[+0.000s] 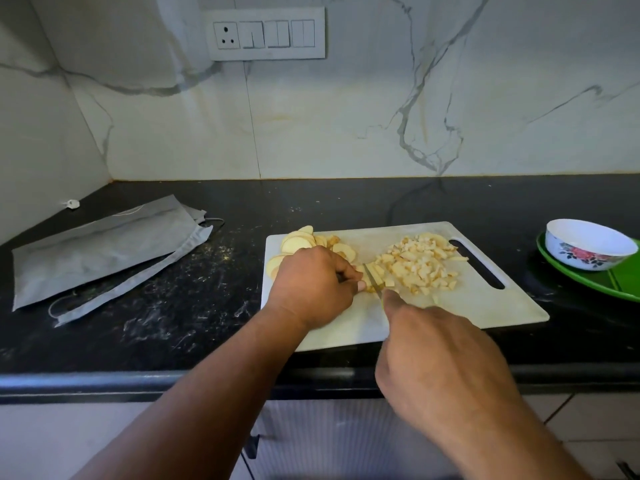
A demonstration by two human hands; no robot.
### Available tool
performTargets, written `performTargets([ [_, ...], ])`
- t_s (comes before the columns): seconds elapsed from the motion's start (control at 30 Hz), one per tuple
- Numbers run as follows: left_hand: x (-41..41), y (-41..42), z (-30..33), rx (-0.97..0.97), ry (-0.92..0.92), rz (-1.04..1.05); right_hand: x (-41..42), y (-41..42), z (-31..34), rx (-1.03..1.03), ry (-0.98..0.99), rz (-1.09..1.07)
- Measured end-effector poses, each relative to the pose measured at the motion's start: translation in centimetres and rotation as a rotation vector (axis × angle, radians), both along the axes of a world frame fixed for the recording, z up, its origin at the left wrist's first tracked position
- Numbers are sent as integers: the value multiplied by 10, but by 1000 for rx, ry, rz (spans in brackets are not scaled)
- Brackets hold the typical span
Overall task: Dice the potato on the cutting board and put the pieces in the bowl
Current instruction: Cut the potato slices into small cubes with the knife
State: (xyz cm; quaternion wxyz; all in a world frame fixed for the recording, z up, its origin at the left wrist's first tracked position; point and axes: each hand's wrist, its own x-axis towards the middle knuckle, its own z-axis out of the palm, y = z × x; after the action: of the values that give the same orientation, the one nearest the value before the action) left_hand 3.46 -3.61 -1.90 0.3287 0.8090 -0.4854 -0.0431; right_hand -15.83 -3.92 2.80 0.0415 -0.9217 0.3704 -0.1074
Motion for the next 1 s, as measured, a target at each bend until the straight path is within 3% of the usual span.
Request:
performTargets([
  [0.2, 0, -1, 0, 1, 2, 1, -37, 21, 17, 249, 181, 19],
  [0.47, -6, 6, 2, -62, 91, 24, -7, 3, 14, -84, -31, -18],
  [0.7, -3, 5, 4, -62, 104, -1, 16, -7, 2, -10, -129, 26],
  [0.83, -1, 4, 1, -55, 109, -1, 3, -3, -3, 26, -36, 19],
  [1.0, 1, 5, 1, -7, 65, -6, -25, 6, 3, 211, 119, 35],
])
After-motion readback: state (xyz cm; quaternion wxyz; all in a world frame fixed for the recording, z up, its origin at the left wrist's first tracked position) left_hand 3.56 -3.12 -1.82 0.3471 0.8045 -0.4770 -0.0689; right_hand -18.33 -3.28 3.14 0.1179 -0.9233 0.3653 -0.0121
